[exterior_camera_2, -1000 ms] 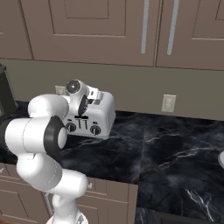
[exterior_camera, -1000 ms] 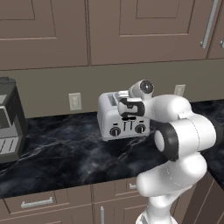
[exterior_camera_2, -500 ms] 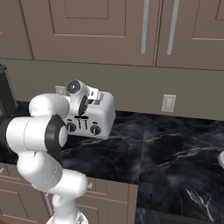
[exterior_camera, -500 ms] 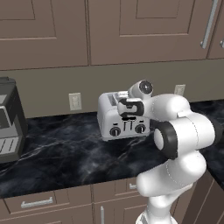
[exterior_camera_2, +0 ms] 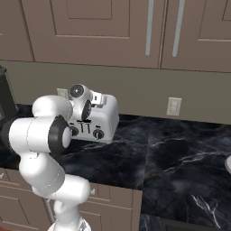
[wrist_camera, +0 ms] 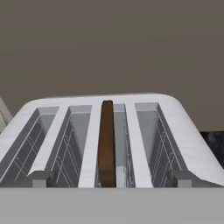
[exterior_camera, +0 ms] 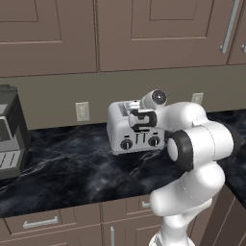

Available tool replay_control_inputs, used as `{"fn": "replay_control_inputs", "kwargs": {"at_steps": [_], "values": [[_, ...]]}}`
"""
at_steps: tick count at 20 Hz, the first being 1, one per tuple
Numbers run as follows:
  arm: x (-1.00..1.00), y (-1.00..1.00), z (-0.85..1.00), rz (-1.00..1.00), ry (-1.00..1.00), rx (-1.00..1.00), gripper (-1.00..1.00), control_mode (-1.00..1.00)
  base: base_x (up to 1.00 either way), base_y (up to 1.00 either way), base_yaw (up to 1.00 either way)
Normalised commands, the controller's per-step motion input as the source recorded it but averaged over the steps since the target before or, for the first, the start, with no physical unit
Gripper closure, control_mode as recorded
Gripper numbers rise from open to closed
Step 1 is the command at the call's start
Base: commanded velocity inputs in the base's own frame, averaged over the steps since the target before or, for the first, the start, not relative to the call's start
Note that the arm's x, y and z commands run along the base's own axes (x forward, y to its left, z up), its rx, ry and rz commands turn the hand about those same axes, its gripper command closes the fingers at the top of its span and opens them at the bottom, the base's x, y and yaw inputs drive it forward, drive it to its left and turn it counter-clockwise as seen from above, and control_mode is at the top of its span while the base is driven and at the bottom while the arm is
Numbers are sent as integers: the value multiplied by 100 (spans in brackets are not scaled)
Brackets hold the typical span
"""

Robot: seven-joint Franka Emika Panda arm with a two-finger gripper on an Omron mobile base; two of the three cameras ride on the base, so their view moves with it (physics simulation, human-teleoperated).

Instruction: Start the toaster. Once the lever pops up, take the bread to the plate on the dining counter.

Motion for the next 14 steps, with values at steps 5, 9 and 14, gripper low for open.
{"fn": "replay_control_inputs", "kwargs": {"at_steps": [5, 9, 14], "values": [[3, 0, -8, 0, 2, 0, -100, -100, 0, 0, 0], [2, 1, -2, 0, 2, 0, -100, -100, 0, 0, 0], [6, 0, 0, 0, 1, 0, -100, -100, 0, 0, 0]]}}
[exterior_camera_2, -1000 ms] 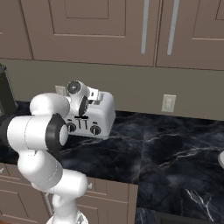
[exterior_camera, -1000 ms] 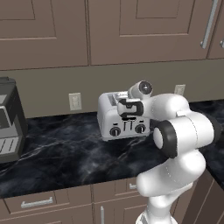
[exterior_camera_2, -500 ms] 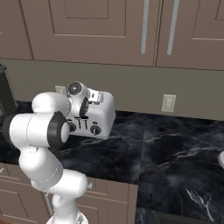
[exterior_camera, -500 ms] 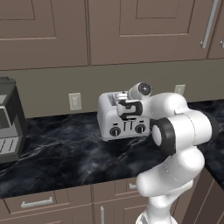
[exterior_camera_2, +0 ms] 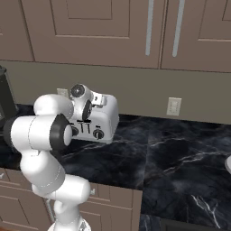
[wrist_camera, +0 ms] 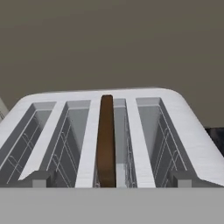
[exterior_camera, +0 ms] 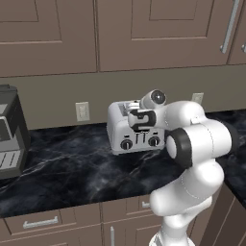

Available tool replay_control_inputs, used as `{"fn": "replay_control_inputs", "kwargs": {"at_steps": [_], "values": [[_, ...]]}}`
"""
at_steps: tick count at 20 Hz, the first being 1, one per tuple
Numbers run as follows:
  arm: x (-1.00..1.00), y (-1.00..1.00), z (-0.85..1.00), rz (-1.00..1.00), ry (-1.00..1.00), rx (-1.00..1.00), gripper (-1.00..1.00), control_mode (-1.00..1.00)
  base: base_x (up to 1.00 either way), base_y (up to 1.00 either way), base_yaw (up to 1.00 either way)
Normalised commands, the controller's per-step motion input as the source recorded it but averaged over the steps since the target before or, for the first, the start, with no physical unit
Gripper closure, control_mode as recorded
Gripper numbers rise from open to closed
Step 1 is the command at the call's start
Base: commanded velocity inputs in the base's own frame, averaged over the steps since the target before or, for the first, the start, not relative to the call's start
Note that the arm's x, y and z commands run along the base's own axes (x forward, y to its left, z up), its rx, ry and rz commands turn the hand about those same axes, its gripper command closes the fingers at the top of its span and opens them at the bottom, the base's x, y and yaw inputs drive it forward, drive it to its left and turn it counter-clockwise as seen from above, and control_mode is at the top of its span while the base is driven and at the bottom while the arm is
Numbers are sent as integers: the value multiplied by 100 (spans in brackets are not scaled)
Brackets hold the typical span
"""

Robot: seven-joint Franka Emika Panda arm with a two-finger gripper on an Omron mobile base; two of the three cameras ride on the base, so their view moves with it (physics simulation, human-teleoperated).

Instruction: Start the toaster. Once the lever pops up, take the bread to the plate on the dining counter.

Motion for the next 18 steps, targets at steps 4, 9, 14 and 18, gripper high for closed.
{"fn": "replay_control_inputs", "kwargs": {"at_steps": [4, 9, 14, 18], "values": [[9, 0, 0, 0, 0, 0, -100, -100, 0, 0, 0], [9, 0, 0, 0, 2, 0, -100, -100, 0, 0, 0], [4, 0, 0, 0, 1, 0, -100, -100, 0, 0, 0], [2, 1, 0, 0, 2, 0, -100, -100, 0, 0, 0]]}}
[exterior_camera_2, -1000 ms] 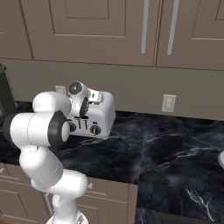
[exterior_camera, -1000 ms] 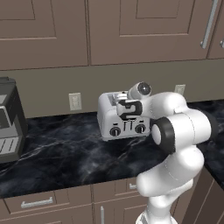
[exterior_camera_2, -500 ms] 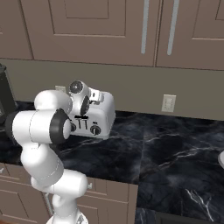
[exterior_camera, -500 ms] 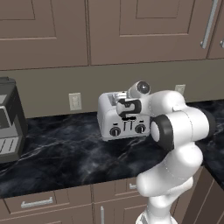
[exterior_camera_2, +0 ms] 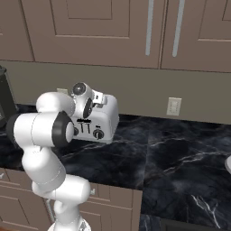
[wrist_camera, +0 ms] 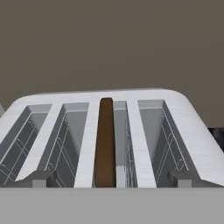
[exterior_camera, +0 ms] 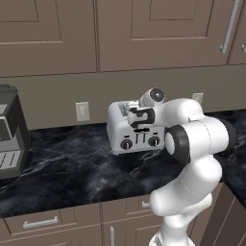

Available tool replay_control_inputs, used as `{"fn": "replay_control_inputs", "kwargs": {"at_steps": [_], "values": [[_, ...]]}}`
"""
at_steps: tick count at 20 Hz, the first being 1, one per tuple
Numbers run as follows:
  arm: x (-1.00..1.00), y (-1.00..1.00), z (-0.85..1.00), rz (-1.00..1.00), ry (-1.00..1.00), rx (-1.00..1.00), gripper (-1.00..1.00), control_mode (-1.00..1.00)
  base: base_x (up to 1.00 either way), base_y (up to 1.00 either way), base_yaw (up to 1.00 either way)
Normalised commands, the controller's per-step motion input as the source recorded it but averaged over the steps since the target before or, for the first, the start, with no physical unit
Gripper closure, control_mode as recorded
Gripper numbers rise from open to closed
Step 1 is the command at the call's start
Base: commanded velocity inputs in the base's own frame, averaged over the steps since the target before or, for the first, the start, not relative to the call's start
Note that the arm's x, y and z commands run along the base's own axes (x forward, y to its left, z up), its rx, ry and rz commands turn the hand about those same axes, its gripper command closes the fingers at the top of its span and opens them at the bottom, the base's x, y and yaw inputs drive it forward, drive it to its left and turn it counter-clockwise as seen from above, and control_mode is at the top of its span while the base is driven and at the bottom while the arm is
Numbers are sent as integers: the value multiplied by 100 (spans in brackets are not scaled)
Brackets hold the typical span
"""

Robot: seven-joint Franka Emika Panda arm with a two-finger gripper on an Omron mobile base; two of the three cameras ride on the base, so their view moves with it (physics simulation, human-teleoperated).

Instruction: Start the toaster. Once the lever pops up, take the bread to the plate on the dining counter.

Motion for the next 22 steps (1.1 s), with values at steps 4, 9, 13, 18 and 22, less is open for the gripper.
{"fn": "replay_control_inputs", "kwargs": {"at_steps": [4, 9, 13, 18, 22], "values": [[5, 3, 0, 0, 2, 0, -100, -100, 0, 0, 0], [7, 3, 0, 0, 3, 0, -100, -100, 0, 0, 0], [7, 1, 0, 0, 2, 0, -100, -100, 0, 0, 0], [5, 0, 0, 0, 2, 0, -100, -100, 0, 0, 0], [1, 0, -1, 0, 3, 0, -100, -100, 0, 0, 0]]}}
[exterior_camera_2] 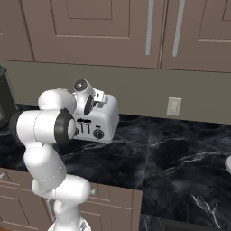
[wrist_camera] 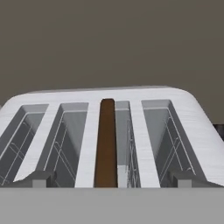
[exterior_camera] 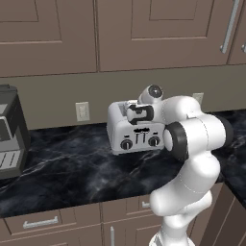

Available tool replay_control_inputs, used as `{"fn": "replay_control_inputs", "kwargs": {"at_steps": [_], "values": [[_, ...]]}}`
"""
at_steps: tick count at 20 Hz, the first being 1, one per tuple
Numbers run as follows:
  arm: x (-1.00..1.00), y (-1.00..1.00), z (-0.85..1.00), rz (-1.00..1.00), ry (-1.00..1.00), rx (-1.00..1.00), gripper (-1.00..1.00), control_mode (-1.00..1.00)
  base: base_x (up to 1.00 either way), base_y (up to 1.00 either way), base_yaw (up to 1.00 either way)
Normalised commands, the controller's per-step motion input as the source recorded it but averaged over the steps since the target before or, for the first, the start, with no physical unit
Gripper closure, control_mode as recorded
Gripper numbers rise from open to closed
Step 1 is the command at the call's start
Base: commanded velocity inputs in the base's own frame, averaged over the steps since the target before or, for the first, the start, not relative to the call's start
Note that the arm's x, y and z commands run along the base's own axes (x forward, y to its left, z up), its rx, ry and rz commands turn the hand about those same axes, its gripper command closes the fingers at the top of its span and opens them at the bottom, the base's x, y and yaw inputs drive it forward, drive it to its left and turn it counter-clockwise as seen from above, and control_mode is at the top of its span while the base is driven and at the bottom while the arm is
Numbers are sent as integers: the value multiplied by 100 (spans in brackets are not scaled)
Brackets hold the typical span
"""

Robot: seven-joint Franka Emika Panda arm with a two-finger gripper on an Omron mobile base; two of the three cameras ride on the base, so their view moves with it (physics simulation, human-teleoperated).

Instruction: Start the toaster. Once the lever pops up, take the bread to the plate on the dining counter.

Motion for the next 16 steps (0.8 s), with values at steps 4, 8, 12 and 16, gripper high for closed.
{"fn": "replay_control_inputs", "kwargs": {"at_steps": [4, 8, 12, 16], "values": [[0, 1, -5, 0, 3, 0, -100, -100, 0, 0, 0], [0, 1, -7, 0, 4, 0, -100, -100, 0, 0, 0], [0, 1, -1, 0, 2, 0, -100, -100, 0, 0, 0], [0, 1, 0, 0, 0, 0, -100, -100, 0, 0, 0]]}}
